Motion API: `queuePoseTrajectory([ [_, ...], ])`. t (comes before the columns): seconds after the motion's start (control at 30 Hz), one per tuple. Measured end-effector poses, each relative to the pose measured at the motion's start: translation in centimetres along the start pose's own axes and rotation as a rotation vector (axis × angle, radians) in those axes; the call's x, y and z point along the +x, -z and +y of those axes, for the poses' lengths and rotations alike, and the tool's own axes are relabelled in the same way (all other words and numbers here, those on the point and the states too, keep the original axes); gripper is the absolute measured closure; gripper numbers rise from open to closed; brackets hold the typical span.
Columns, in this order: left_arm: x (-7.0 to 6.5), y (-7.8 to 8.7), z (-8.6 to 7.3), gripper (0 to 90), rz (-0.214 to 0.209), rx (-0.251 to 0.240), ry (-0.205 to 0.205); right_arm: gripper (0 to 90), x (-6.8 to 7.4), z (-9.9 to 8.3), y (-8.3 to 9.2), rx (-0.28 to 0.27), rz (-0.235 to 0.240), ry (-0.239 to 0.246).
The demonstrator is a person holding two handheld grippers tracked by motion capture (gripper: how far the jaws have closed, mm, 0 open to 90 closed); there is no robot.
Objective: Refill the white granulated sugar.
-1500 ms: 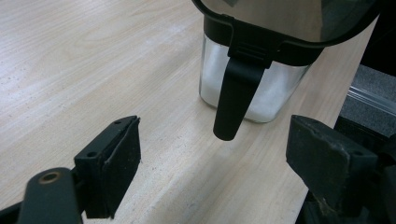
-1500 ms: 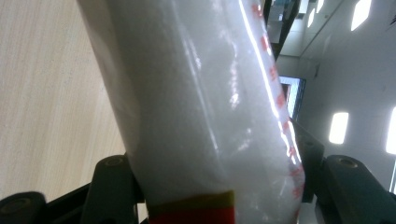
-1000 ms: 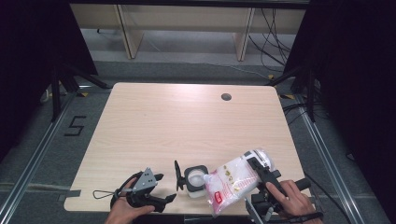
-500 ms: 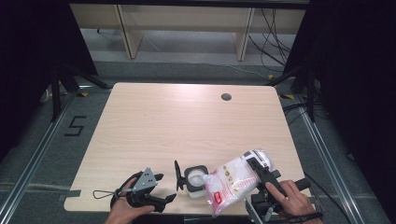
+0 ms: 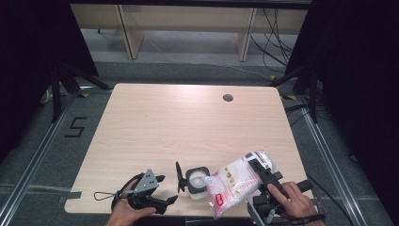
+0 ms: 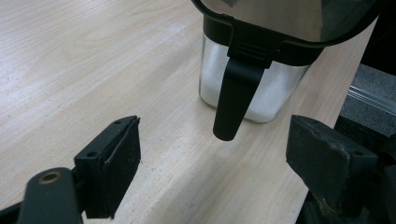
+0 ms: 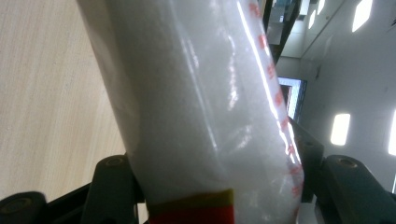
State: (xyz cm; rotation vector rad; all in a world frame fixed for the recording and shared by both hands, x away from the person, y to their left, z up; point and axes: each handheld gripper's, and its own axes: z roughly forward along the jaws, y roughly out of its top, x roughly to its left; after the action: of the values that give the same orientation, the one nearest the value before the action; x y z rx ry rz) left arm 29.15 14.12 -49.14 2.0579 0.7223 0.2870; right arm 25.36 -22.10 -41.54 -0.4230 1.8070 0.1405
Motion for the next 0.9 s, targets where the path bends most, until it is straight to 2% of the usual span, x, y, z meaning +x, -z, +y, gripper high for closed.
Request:
queuePoseTrajectory([
  [0.03, -0.17, -0.03, 0.00, 17.4, -0.006, -0.015, 0.022, 44.4, 0.02, 0.02, 0.02, 0.002, 0.001, 0.001],
  [0.07, 0.00, 0.04, 0.05, 17.4, -0.004, 0.000, -0.003, 44.4, 0.01, 0.04, 0.03, 0.001, 0.001, 0.007],
  [0.1, 0.06, -0.01, 0.04, 17.4, -0.008, -0.002, -0.004, 44.4, 0.00, 0.04, 0.02, -0.001, 0.001, 0.007],
  [0.17, -0.13, 0.01, 0.00, 17.4, -0.003, -0.013, 0.023, 44.4, 0.01, 0.04, -0.01, 0.000, 0.001, 0.003],
  [0.2, -0.05, 0.05, 0.04, 17.4, -0.003, -0.010, 0.009, 44.4, 0.01, 0.05, 0.00, 0.000, 0.002, 0.007],
  [0.3, -0.07, 0.00, -0.02, 17.4, -0.007, -0.002, 0.023, 44.4, 0.00, 0.02, 0.02, 0.001, 0.001, 0.002],
  [0.37, 0.03, 0.06, 0.05, 17.4, -0.005, -0.010, -0.002, 44.4, -0.02, 0.05, 0.05, 0.002, 0.000, 0.007],
  [0.4, -0.01, -0.03, 0.02, 17.4, -0.008, -0.021, 0.007, 44.4, -0.04, 0.05, 0.07, 0.001, 0.000, 0.008],
  [0.43, -0.08, -0.04, -0.02, 17.4, -0.007, -0.016, 0.019, 44.4, 0.13, 0.02, 0.09, 0.007, 0.007, -0.019],
  [0.5, -0.10, 0.00, -0.01, 17.4, -0.004, -0.015, 0.022, 44.4, 0.09, 0.03, 0.08, 0.007, 0.007, -0.019],
  [0.57, 0.02, 0.06, 0.06, 17.4, -0.004, -0.010, -0.003, 44.5, -0.05, 0.06, 0.07, -0.004, -0.003, 0.005],
  [0.6, -0.11, 0.01, 0.00, 17.5, -0.004, -0.011, 0.021, 44.5, 0.10, 0.03, 0.11, 0.004, 0.008, -0.021],
  [0.63, -0.09, 0.01, -0.01, 17.4, -0.004, -0.009, 0.019, 44.5, 0.11, 0.01, 0.11, 0.006, 0.007, -0.024],
  [0.73, -0.14, 0.04, 0.00, 17.4, -0.001, -0.011, 0.025, 44.5, 0.13, 0.01, 0.11, 0.007, 0.008, -0.023],
  [0.77, -0.13, -0.01, -0.02, 17.4, -0.006, -0.012, 0.028, 44.5, 0.01, -0.05, 0.03, -0.008, 0.003, -0.012],
  [0.9, -0.04, 0.07, 0.04, 17.4, -0.003, -0.011, 0.009, 44.6, 0.02, -0.09, 0.00, -0.010, -0.001, -0.007],
])
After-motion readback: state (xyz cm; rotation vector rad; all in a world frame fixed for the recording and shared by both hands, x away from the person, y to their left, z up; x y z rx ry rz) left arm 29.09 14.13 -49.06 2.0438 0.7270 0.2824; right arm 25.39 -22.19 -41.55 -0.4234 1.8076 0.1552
